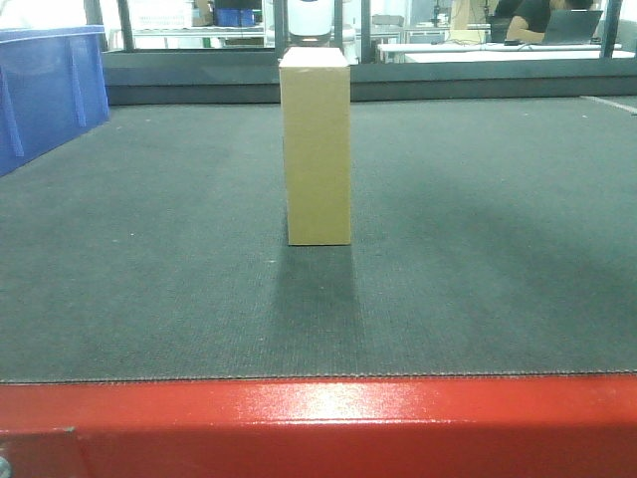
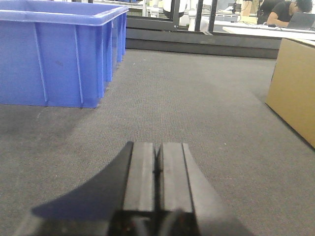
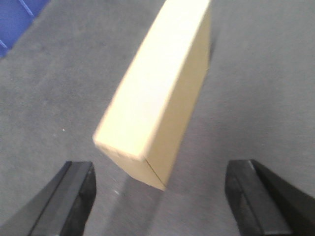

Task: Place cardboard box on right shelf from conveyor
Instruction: 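Close the right gripper on the tan box and lift it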

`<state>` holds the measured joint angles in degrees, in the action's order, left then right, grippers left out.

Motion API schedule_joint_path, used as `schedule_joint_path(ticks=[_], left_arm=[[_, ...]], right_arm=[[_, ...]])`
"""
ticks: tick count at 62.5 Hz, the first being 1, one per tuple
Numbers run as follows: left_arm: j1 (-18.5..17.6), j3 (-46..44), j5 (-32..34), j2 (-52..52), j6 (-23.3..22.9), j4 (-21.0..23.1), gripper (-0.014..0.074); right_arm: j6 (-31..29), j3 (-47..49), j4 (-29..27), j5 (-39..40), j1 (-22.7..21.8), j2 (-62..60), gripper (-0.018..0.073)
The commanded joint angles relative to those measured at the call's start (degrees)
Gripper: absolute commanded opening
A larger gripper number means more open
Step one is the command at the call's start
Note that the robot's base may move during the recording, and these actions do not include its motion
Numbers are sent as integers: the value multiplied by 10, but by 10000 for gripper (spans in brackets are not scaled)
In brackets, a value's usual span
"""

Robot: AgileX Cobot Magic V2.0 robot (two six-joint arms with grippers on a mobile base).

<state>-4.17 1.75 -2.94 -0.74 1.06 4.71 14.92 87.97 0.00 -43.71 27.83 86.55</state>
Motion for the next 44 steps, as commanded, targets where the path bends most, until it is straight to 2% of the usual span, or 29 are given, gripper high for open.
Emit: schedule_joint_path(ticks=[1, 11, 23, 38, 44], left_arm=[[-3, -2, 52, -7, -4, 5, -119], [-3, -2, 52, -7, -4, 5, -119], [-3, -2, 52, -7, -4, 5, -119], [-3, -2, 52, -7, -4, 5, -119], [-3, -2, 52, -7, -4, 5, -119]], right_arm=[[49, 105, 32, -26, 17, 43, 633], [117, 275, 81, -124, 44, 167, 633], [141, 415, 105, -162, 59, 269, 633], [178, 449, 162, -181, 60, 320, 633], [180, 449, 165, -180, 60, 327, 633]])
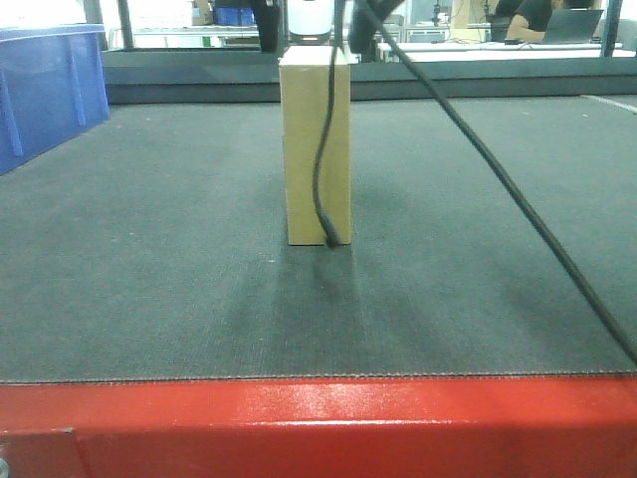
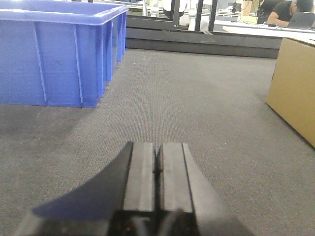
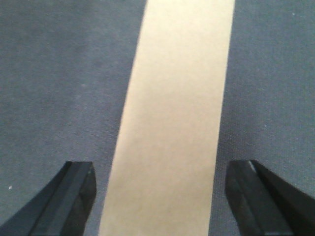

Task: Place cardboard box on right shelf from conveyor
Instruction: 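Close the right gripper on the tan box and lift it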

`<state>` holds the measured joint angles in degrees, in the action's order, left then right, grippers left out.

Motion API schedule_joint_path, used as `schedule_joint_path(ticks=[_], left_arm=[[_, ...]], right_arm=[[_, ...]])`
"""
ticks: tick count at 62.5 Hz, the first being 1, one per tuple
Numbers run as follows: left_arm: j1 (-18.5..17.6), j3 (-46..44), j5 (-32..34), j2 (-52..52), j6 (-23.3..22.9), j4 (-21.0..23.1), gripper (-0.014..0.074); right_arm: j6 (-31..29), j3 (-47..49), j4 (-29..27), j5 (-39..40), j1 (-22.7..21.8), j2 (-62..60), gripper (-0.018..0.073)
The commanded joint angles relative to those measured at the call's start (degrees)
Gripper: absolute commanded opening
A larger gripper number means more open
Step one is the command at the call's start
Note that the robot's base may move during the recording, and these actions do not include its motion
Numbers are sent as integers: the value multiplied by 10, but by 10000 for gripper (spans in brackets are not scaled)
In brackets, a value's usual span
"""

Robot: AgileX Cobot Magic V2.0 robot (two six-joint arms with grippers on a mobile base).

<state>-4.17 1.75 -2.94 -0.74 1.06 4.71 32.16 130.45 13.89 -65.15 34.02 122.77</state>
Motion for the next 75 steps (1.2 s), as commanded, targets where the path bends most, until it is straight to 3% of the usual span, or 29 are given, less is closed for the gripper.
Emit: schedule_joint_path(ticks=[1, 37, 42, 51, 57, 75], left_arm=[[-3, -2, 52, -7, -4, 5, -119], [-3, -2, 52, -7, -4, 5, -119], [-3, -2, 52, -7, -4, 5, -119], [-3, -2, 52, -7, -4, 5, -119], [-3, -2, 52, -7, -4, 5, -119], [-3, -2, 52, -7, -4, 5, -119]], right_arm=[[8, 25, 27, 36, -2, -35, 633], [8, 25, 26, 56, -12, 17, 622], [8, 25, 21, 56, -12, 17, 553], [8, 25, 14, 52, -12, 15, 322], [4, 25, 13, 47, -14, 4, 268], [-146, 25, -32, 2, -48, -46, 271]])
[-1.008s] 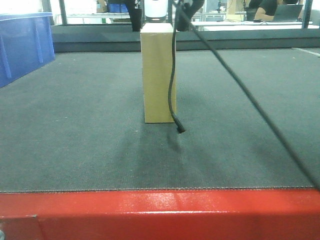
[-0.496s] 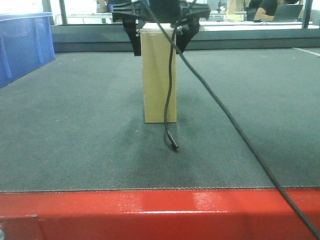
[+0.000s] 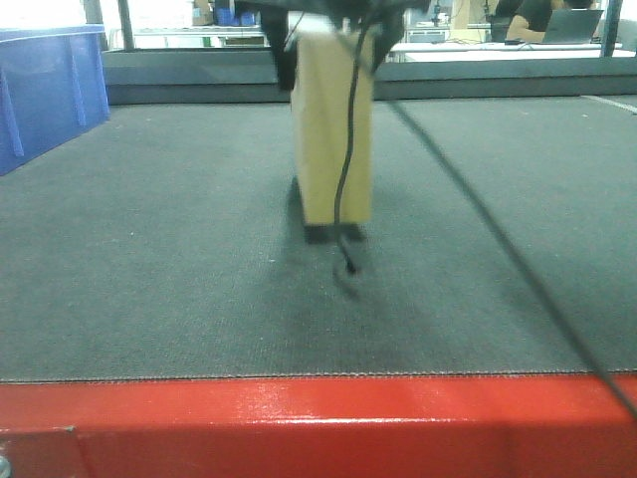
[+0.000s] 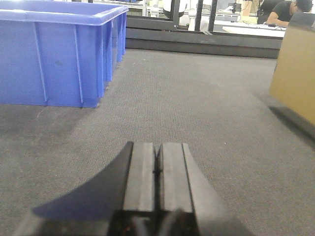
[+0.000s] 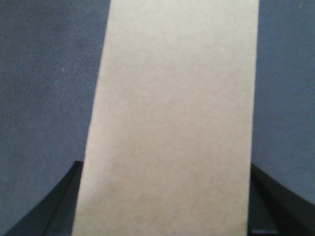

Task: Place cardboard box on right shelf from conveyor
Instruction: 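Close the right gripper on the tan box and lift it, then raise the held box clear of the conveyor with the right gripper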

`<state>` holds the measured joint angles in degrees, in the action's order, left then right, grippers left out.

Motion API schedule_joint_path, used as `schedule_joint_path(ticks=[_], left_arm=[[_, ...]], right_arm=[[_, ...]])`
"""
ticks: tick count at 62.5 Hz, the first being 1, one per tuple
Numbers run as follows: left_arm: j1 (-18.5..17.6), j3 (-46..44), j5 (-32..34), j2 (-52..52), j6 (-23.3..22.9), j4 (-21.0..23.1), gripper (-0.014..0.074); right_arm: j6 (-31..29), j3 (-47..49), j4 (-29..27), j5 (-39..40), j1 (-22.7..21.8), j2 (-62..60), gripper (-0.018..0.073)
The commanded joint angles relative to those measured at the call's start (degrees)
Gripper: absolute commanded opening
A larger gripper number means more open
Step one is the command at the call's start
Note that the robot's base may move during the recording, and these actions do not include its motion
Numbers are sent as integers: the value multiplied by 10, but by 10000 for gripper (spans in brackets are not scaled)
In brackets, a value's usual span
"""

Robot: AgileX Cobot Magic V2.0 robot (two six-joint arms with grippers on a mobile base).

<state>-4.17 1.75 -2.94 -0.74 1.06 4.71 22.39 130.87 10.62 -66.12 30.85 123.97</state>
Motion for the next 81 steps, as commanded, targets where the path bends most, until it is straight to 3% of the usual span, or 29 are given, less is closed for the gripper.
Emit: schedule_joint_path(ticks=[1, 10, 17, 29, 40, 68, 81], left_arm=[[-3, -2, 52, -7, -4, 5, -119], [-3, -2, 52, -7, -4, 5, -119], [-3, -2, 52, -7, -4, 5, -119], [-3, -2, 52, -7, -4, 5, -119], [-3, -2, 52, -7, -4, 5, -119], [-3, -2, 52, -7, -4, 5, -119], [-3, -2, 52, -7, -4, 5, -119]], right_arm=[[-56, 20, -1, 8, -18, -60, 271], [-120, 14, -20, -5, -35, -78, 271], [-138, -37, -70, 51, -51, -109, 266], [-172, -197, -95, 186, -63, -181, 266], [-172, -346, -95, 239, -84, -278, 266], [-172, -620, -88, 193, -167, -642, 266], [-172, -713, -88, 187, -175, -776, 266]])
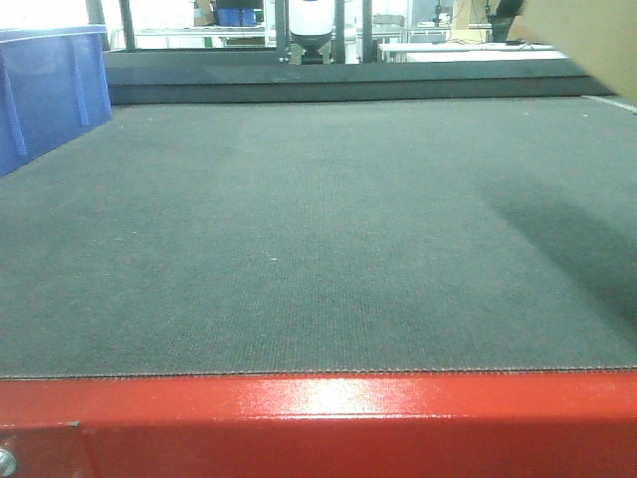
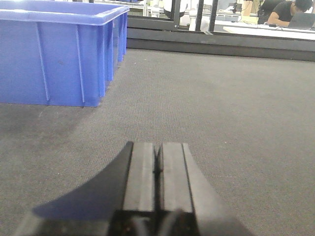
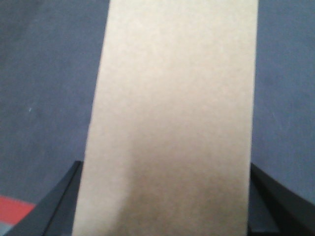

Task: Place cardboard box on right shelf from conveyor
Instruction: 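Raise the held box clear of the conveyor with the right gripper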

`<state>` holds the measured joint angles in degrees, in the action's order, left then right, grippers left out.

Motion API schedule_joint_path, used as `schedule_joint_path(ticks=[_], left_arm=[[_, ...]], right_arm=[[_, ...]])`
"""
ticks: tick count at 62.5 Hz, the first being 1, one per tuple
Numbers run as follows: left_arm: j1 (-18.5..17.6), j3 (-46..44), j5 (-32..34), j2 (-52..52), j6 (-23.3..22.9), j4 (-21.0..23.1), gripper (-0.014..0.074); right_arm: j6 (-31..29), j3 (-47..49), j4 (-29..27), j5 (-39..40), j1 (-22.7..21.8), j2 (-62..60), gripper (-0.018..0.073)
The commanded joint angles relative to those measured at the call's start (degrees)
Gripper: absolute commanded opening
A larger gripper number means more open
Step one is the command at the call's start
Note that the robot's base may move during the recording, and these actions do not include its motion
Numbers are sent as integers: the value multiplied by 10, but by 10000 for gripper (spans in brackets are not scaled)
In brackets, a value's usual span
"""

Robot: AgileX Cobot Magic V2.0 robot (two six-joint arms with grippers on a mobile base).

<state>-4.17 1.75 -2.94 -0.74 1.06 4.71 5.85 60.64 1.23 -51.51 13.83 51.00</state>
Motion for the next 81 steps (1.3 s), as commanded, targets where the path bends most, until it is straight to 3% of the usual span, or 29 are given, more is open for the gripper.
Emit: schedule_joint_path(ticks=[1, 22, 81], left_arm=[[-3, -2, 52, -7, -4, 5, -119], [-3, -2, 52, -7, -4, 5, -119], [-3, -2, 52, -7, -4, 5, -119]], right_arm=[[-6, -16, 6, 41, -5, -52, 266], [-6, -50, 6, 35, -5, -143, 266], [-6, -50, 6, 15, -5, -144, 266]])
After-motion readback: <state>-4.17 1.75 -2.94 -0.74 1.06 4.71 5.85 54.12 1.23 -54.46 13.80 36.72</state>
